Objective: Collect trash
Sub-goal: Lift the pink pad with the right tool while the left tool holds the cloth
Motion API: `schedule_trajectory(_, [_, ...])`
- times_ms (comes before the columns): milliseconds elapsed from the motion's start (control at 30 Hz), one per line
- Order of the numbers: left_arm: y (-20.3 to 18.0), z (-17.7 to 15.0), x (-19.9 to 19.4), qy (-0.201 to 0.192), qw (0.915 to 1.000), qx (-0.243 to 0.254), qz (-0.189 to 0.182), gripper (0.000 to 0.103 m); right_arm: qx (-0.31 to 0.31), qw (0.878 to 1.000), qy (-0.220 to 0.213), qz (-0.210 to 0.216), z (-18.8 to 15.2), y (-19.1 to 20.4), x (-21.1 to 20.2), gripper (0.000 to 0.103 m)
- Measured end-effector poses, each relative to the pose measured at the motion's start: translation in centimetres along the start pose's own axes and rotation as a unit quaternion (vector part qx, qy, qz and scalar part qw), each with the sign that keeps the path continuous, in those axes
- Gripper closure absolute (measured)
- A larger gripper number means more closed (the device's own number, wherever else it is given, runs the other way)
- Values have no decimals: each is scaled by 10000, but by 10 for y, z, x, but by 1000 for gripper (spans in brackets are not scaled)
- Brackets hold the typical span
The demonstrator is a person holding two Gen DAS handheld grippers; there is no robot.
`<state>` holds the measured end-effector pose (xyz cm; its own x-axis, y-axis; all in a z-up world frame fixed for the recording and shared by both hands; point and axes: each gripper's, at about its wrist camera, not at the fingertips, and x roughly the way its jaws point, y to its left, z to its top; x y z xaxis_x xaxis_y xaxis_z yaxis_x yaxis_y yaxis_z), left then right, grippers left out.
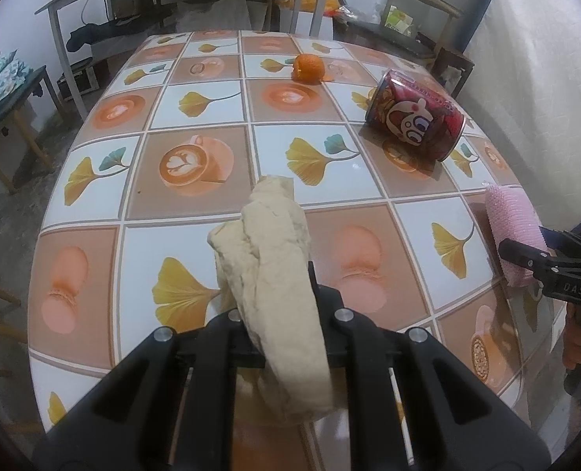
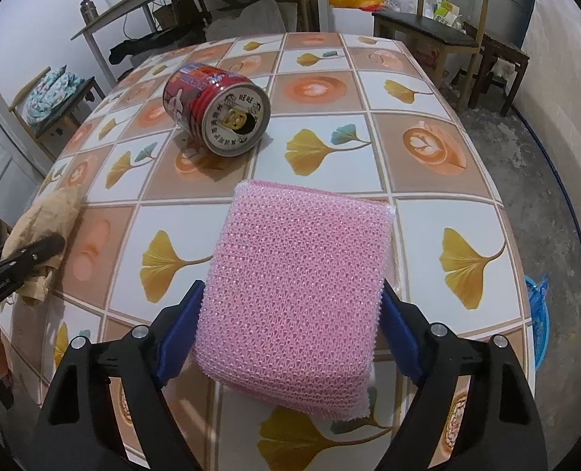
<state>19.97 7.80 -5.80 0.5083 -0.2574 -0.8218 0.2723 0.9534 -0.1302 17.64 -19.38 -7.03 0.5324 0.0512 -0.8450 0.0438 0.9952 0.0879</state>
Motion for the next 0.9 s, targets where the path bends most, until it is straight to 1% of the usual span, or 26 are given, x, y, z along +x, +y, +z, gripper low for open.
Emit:
schedule_trajectory(400, [-7, 3, -10, -116, 9998, -7, -138, 92, 67, 9997, -144, 162, 3, -2, -14, 23])
schedule_trajectory(667, [-13, 5, -18, -221, 9995, 1, -235, 92, 82, 9996, -201, 201, 4, -3, -19, 23])
schedule_trajectory(900, [-22, 7, -19, -233, 9991, 44, -358, 92, 126, 9994, -234, 236, 4, -5, -23, 23])
